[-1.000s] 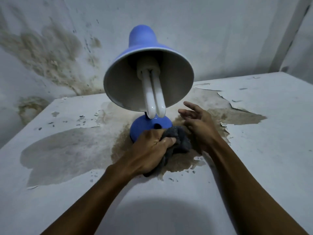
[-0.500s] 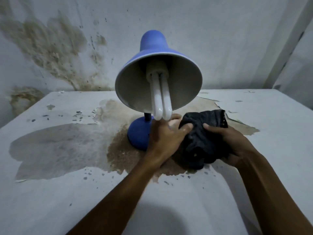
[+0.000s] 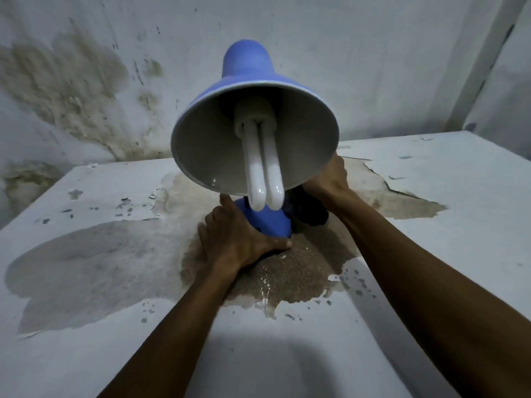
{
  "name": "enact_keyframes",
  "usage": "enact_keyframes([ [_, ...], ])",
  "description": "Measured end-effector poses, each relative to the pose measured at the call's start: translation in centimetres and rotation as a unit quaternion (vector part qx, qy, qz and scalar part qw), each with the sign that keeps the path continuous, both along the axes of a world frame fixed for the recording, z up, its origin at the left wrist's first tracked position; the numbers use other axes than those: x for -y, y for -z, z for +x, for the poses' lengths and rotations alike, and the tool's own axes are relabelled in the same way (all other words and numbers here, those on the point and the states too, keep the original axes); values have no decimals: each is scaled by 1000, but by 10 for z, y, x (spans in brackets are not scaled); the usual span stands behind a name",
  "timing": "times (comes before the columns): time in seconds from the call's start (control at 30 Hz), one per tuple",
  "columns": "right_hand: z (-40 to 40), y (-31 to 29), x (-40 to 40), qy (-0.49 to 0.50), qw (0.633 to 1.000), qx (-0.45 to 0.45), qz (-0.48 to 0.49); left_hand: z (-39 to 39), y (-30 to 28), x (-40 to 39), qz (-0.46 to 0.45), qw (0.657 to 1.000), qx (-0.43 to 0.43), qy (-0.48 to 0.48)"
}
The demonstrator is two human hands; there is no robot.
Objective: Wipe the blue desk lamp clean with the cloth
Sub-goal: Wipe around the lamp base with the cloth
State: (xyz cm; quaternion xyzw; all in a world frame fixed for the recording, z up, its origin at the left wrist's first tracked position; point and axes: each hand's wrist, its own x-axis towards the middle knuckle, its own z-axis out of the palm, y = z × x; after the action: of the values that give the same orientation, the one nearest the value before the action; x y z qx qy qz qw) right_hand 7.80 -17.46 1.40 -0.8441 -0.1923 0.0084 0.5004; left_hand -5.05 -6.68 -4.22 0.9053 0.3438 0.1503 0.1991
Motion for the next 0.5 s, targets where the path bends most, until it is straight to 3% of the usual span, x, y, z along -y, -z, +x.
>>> enact_keyframes([
  [0.1, 11, 2, 1, -1, 998, 40, -55, -2, 1, -15, -30, 997, -7, 68],
  [0.27, 17, 8, -8, -88, 974, 142, -151, -4, -1, -38, -99, 976, 12, 193],
  [0.4, 11, 28, -14, -168, 929, 167, -284, -3, 5, -41, -120, 970, 38, 210],
  [0.5, 2, 38, -1, -181, 915, 198, -300, -4, 12, -43, -119, 971, 54, 200],
])
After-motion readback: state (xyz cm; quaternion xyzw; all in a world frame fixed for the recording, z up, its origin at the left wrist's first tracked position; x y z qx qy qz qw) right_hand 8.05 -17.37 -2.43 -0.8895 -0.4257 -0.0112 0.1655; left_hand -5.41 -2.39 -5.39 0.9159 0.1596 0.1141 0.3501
